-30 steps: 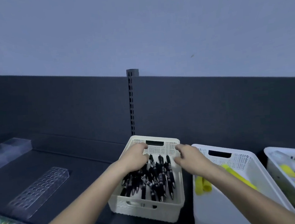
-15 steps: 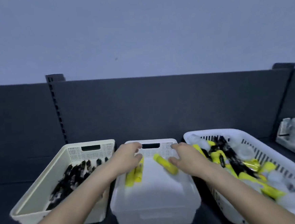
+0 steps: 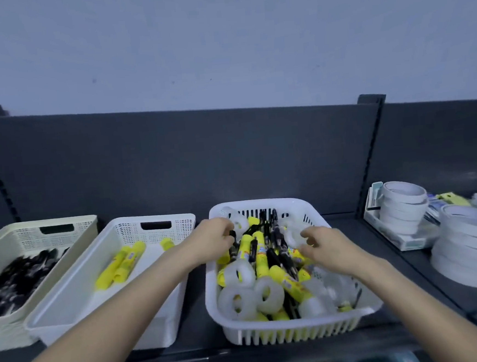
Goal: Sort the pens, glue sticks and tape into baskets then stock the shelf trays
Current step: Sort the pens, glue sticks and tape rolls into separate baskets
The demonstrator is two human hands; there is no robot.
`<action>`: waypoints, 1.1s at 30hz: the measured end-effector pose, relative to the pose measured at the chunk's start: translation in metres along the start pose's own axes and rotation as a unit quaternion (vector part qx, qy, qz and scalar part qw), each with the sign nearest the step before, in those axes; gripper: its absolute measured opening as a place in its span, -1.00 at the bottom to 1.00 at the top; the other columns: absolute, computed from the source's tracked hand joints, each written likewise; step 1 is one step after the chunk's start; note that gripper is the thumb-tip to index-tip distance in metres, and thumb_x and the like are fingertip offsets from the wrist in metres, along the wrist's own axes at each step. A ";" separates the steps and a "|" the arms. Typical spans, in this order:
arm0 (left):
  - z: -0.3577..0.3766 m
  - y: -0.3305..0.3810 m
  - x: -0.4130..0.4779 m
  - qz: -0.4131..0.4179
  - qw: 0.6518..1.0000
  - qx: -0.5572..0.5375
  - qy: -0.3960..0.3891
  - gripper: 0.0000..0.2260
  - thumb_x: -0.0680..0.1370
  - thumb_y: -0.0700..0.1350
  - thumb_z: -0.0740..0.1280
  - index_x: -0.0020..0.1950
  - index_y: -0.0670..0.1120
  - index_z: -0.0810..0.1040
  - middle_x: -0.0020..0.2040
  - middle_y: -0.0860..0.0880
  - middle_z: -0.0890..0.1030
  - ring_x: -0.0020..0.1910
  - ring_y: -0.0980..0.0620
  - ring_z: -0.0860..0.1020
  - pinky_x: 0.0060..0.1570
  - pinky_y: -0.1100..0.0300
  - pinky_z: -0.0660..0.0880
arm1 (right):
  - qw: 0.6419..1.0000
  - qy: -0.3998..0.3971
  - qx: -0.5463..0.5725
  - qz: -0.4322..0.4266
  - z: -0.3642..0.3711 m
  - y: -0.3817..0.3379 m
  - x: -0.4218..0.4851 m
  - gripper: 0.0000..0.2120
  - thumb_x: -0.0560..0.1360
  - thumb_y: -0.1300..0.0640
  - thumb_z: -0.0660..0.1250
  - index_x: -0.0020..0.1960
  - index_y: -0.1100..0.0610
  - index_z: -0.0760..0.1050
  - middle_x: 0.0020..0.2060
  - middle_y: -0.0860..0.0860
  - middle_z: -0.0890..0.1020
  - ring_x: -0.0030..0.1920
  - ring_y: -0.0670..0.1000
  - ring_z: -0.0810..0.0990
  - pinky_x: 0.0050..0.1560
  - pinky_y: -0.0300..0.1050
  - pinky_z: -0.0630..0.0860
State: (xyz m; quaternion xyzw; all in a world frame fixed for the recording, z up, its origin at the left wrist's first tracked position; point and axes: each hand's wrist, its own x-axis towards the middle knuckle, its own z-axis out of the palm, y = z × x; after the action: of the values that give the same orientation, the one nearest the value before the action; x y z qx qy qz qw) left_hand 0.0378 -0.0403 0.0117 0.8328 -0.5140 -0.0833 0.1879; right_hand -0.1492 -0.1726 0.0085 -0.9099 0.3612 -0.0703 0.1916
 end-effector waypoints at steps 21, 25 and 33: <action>0.030 0.007 0.053 0.022 0.978 0.170 -0.118 -0.46 0.47 0.21 0.30 0.35 -0.03 0.34 0.28 -0.10 0.42 0.32 -0.15 0.25 0.33 -0.04 0.19 | 0.992 -0.120 -0.034 0.015 0.041 -0.020 0.050 -0.79 0.50 0.17 0.28 -0.18 0.18 0.24 -0.33 0.00 0.26 -0.38 -0.06 0.25 -0.42 -0.19 0.21; 0.024 0.008 0.046 0.030 0.993 0.088 -0.077 -0.60 0.48 0.12 0.33 0.23 -0.02 0.37 0.06 -0.09 0.54 0.19 -0.09 0.34 0.38 -0.05 0.13 | 0.990 -0.102 0.084 0.051 0.034 -0.014 0.046 -0.92 0.48 0.26 0.24 -0.05 0.19 0.35 -0.22 0.08 0.40 -0.26 0.03 0.38 -0.28 -0.14 0.33; 0.010 0.010 0.037 0.061 0.977 -0.201 0.028 -0.81 0.50 -0.20 0.35 -0.08 0.02 0.36 -0.15 -0.03 0.46 -0.30 0.07 0.48 -0.22 0.22 0.44 | 0.947 -0.022 0.318 -0.036 0.005 -0.012 0.013 -0.80 0.55 0.23 0.23 0.16 0.09 0.37 -0.38 0.02 0.48 -0.44 -0.10 0.45 -0.33 -0.25 0.43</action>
State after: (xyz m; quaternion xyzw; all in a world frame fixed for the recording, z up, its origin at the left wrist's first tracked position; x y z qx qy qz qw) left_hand 0.0429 -0.0790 0.0089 0.7470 -0.5310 -0.1500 0.3709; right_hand -0.1310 -0.1723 0.0087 -0.8151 0.2833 -0.1686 0.4763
